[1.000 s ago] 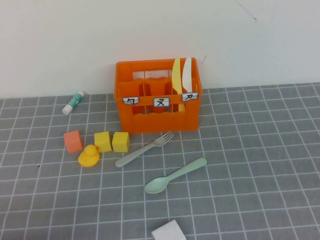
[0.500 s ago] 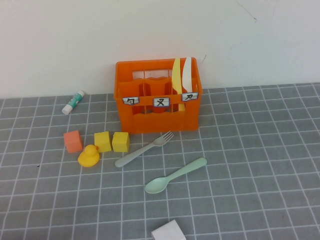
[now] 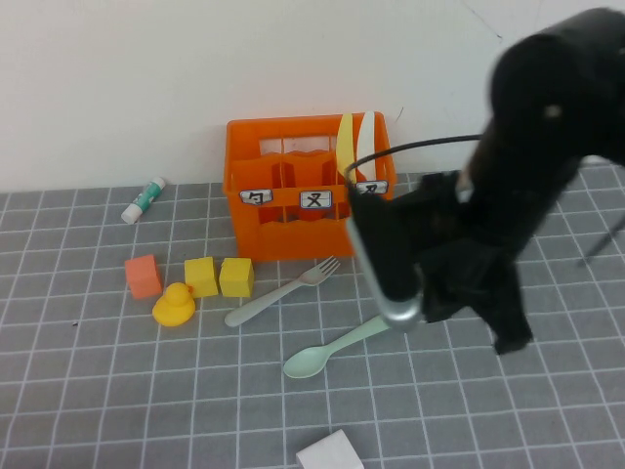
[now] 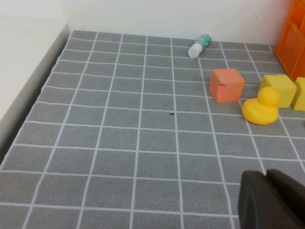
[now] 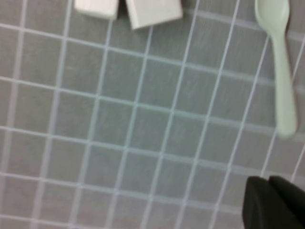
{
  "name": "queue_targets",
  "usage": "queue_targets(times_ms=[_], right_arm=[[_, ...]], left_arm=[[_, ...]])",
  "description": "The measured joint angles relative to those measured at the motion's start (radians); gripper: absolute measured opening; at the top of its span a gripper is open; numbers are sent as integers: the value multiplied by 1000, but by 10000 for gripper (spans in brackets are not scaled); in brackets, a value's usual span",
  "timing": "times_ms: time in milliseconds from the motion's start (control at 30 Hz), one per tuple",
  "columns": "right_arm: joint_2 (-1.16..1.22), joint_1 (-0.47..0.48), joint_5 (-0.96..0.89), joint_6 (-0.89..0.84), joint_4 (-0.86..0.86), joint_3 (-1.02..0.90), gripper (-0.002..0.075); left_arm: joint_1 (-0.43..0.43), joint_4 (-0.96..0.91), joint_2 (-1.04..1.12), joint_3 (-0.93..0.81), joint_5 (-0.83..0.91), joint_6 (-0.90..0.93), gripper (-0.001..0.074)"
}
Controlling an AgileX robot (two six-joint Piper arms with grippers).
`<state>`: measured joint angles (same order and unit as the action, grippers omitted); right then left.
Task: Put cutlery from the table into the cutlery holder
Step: Pick up the spoon
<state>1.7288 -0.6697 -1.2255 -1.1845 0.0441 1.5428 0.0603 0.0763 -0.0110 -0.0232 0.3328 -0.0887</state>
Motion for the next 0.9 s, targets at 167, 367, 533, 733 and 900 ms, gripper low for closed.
queue_targets(times_ms=[167, 367, 533, 733, 900], right_arm=[[106, -20, 11, -68, 18, 76, 73], [231, -32, 51, -136, 29, 90, 402], [303, -49, 108, -199, -13, 93, 437], [371, -51, 199, -210, -13, 110, 365], [435, -51, 189, -195, -37, 207, 341]], left_arm=[[0, 0, 0, 0, 0, 0, -1], [0, 0, 0, 0, 0, 0, -1], [0, 0, 0, 0, 0, 0, -1], [0, 0, 0, 0, 0, 0, -1], [0, 0, 0, 0, 0, 0, -1]])
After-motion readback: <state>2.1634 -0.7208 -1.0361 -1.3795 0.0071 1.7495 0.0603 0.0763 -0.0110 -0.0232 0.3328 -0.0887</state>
